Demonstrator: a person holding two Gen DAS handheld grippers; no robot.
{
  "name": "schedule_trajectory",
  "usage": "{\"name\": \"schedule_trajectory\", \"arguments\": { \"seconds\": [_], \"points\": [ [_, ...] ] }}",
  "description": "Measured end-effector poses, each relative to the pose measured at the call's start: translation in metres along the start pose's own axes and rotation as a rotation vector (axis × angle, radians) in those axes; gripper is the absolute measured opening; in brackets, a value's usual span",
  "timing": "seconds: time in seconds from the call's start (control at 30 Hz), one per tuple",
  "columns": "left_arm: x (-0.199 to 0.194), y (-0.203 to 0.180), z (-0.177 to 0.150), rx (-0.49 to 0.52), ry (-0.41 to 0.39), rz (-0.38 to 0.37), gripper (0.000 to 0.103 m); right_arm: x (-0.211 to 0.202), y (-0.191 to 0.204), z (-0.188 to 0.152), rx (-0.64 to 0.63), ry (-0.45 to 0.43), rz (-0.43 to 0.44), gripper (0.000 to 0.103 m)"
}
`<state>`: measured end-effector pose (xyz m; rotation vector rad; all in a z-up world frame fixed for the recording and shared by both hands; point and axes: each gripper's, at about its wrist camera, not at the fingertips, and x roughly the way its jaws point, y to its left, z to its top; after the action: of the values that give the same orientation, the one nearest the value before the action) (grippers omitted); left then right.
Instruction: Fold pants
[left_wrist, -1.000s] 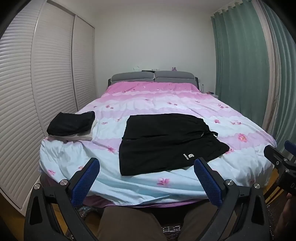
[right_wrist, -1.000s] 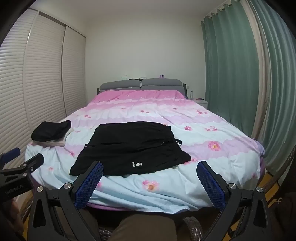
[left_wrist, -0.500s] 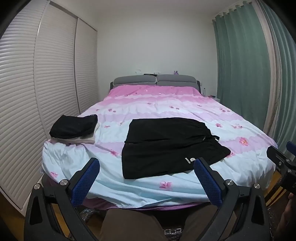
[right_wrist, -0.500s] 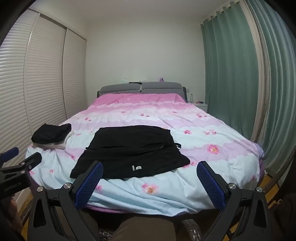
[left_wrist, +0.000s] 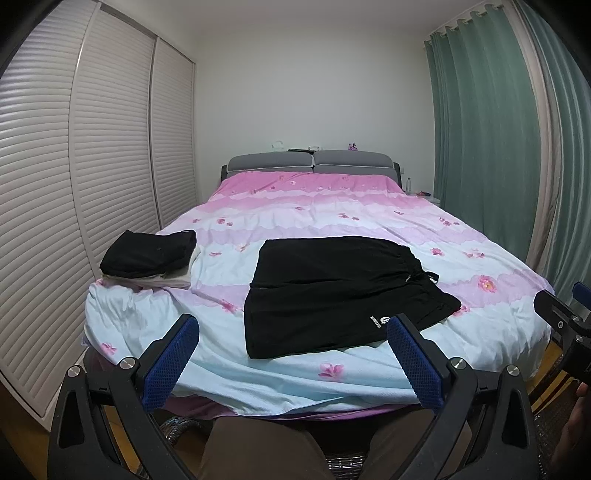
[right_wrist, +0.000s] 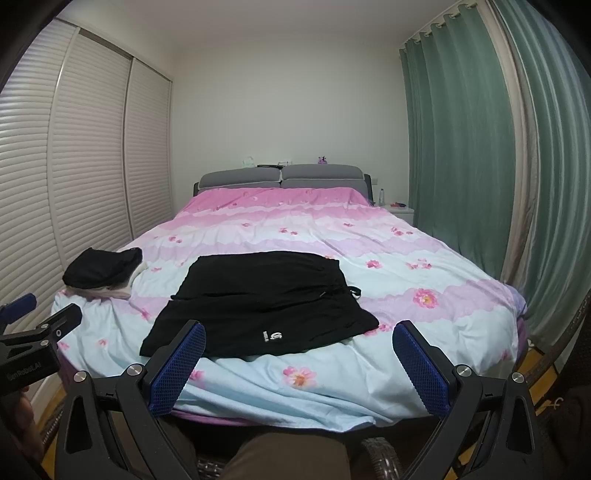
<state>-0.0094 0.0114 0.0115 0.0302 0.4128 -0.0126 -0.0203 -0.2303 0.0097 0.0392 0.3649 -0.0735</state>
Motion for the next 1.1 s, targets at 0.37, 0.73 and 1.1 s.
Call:
{"name": "schedule_trajectory", "arguments": {
  "seconds": [0.37,0.73,1.1],
  "points": [
    [-0.0010,0.0004,-0.0016,0.003,0.001,0.006,0.103,-0.0018,-0.0025,0.0020,0.005,-0.008,0.000,0.103],
    [-0.0012,0.0003,-0.0014,0.008,-0.002,0.010,0.103,-0.0034,-0.0044,0.0023,0.009,-0.014,-0.001,0.103],
    [-0.0006,-0.0002,-0.0012,0.011,0.001,0.012,0.103,-0.0037,-0.0048,0.0029,0.010,-0.016,-0.002,0.103]
  ]
}}
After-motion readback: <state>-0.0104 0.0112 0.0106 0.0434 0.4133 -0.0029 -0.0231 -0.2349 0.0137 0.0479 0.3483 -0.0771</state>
